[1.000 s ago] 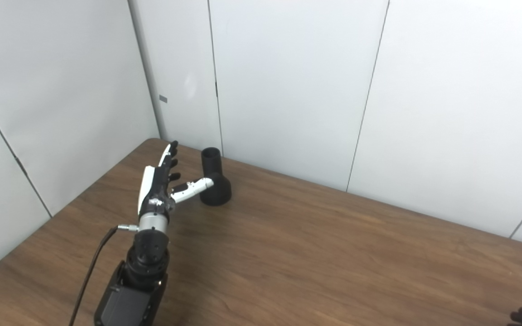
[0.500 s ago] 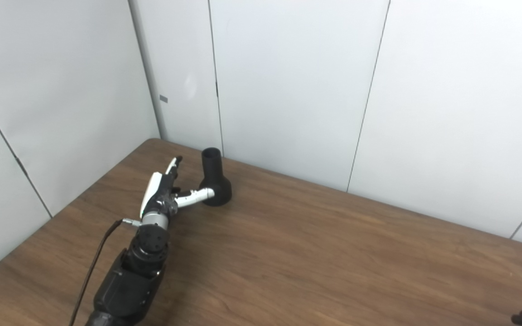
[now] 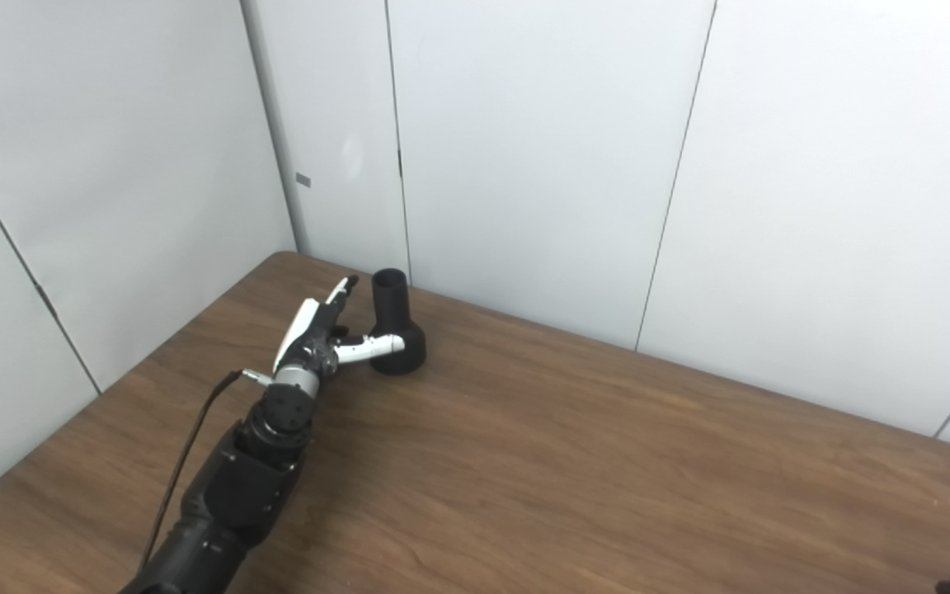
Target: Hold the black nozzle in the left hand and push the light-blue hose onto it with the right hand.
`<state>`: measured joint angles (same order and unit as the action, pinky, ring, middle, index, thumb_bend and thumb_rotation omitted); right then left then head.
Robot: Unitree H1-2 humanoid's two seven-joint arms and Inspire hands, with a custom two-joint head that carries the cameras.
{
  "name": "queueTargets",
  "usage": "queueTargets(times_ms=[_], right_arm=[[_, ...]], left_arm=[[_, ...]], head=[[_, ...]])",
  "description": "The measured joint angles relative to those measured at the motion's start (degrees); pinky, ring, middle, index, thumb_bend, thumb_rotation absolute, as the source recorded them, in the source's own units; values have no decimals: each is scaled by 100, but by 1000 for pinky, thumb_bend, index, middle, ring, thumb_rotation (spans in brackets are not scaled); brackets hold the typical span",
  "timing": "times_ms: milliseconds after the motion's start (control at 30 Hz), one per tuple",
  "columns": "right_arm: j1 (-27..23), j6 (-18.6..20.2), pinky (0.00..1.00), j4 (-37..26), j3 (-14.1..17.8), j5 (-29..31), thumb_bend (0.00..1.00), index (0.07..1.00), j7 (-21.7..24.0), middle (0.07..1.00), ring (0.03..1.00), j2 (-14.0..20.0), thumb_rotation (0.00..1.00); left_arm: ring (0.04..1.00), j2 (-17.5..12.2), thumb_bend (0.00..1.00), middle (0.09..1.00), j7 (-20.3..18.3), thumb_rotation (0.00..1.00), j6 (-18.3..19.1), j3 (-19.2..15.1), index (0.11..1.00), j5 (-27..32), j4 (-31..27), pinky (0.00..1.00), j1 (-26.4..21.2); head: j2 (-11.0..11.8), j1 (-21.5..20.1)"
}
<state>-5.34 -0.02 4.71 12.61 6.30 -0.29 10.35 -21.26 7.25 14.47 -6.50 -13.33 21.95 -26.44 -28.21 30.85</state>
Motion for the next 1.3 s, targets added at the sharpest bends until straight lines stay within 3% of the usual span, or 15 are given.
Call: queueTargets(times_ms=[300,600,700,800,967,1167,1300], right_arm=[[9,61,329,-58,1,-37,991,457,-14,485,439,0,583],[25,112,318,-95,17,-40,1000,444,-15,473,428,-2,586],[30,167,317,-143,27,-40,1000,443,-16,470,425,-2,592],[47,175,317,-171,31,-42,1000,444,-17,476,428,-2,595],[76,150,317,-186,32,-41,1000,445,-17,478,431,-1,595],[92,173,323,-215,30,-41,1000,454,-17,489,441,-2,598],[92,177,328,-217,29,-37,1000,456,-16,492,445,-6,595]], left_arm=[[945,-128,1000,959,-144,261,-332,228,987,37,370,899,-128],[900,-260,1000,914,-428,252,-638,342,936,213,604,863,-237],[884,-391,1000,895,-615,314,-802,476,907,220,760,851,-309],[853,-552,1000,871,-798,270,-868,610,875,202,890,806,-387],[833,-658,1000,860,-801,214,-863,747,864,107,1000,789,-485],[818,-817,1000,840,-802,219,-819,1002,844,-218,1012,768,-514],[830,-921,1000,848,-846,207,-530,1214,850,-484,856,769,-523]], head=[[-35,-70],[-70,-158],[-79,-176],[-88,-193],[-105,-202],[-123,-202],[-123,-202]])
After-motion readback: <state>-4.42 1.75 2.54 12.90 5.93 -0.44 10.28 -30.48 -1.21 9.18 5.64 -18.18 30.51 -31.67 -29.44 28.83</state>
